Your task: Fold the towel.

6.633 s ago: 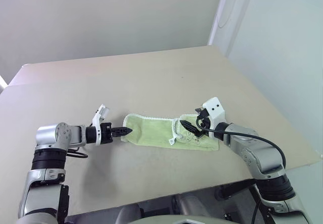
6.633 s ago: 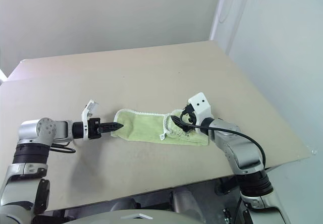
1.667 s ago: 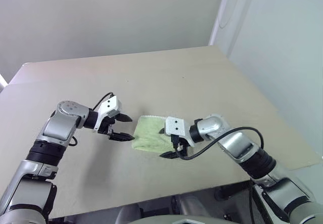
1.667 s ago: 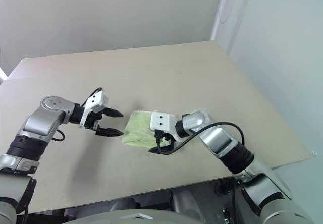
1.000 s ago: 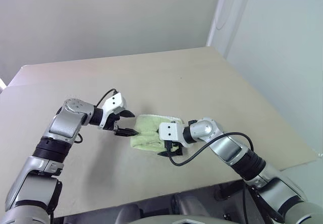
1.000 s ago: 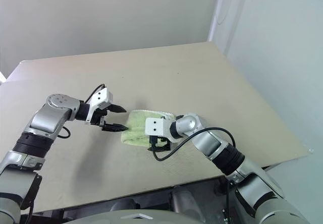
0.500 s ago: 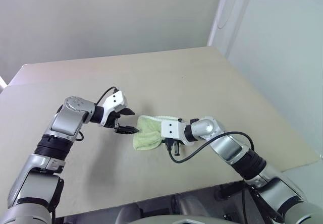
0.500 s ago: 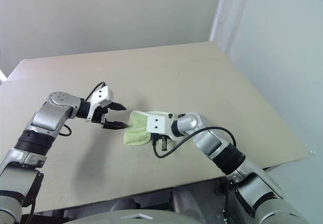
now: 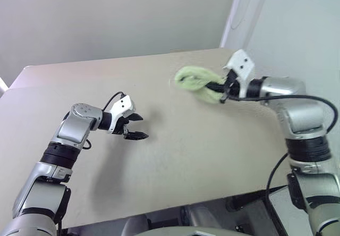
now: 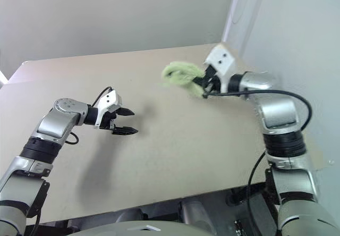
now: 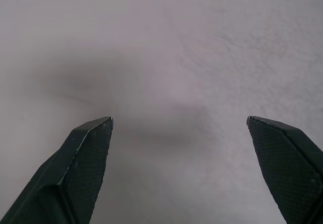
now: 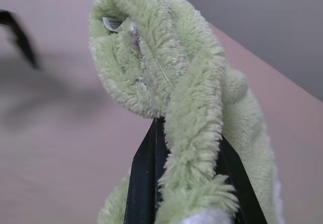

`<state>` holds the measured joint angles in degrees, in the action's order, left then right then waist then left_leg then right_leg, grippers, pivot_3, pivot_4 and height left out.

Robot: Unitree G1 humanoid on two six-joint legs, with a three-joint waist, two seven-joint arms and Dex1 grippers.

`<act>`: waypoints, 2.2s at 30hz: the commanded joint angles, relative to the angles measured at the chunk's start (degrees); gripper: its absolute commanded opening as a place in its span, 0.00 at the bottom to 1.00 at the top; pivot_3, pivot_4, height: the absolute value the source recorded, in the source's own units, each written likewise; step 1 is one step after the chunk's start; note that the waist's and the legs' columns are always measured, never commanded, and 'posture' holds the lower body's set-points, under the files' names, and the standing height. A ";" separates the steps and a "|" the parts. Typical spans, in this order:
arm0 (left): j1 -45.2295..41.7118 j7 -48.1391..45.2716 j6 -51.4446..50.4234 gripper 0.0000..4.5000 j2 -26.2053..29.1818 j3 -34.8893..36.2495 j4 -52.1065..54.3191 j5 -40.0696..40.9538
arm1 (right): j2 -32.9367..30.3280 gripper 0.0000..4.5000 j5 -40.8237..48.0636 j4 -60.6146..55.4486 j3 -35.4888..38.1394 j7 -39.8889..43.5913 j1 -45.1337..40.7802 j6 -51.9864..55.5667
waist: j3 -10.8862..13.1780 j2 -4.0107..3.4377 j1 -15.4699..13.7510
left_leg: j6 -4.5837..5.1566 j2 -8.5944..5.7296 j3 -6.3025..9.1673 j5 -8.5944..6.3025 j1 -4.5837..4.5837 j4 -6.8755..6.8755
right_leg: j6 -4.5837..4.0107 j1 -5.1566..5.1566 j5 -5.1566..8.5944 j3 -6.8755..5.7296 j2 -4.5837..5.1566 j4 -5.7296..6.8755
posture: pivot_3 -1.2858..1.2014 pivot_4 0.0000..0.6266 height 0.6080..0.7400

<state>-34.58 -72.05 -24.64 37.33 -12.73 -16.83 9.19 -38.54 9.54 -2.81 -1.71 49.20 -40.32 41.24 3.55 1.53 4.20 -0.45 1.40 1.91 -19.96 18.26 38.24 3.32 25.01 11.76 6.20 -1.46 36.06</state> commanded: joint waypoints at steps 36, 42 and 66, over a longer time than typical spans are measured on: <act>-3.61 0.90 5.10 1.00 -2.19 0.46 -5.06 -2.62 | 6.73 0.99 18.19 -12.26 14.42 -9.31 17.64 6.01 | 0.02 -0.04 -0.18 | 0.01 0.00 -0.03 0.00 0.01 0.06 | 0.00 0.06 -0.02 0.11 -0.07 0.11 | 0.52 0.00 0.79; -3.60 0.85 4.70 1.00 -2.30 1.00 -4.52 -2.07 | 13.90 0.99 14.43 -4.56 11.44 -14.70 18.56 -2.18 | 0.02 -0.05 -0.17 | 0.01 -0.01 -0.05 0.00 0.08 0.04 | 0.03 0.09 -0.05 0.11 -0.04 0.07 | 0.52 0.00 0.79; 1.62 5.17 -0.16 1.00 -2.53 9.02 1.40 6.10 | 10.55 0.99 15.62 0.47 11.81 -11.07 19.04 -13.60 | -0.10 -0.01 1.27 | 0.01 -0.02 0.02 0.00 -0.46 0.01 | 0.03 -0.49 -0.01 0.14 -0.02 0.06 | 0.52 0.00 0.79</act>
<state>-31.84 -67.65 -25.82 34.76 -5.77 -17.22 14.32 -27.30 19.95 4.62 7.24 36.60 -19.56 24.97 3.45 1.53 5.47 -0.44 1.38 1.95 -19.96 17.86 38.24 3.44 24.57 11.70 6.32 -1.49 36.13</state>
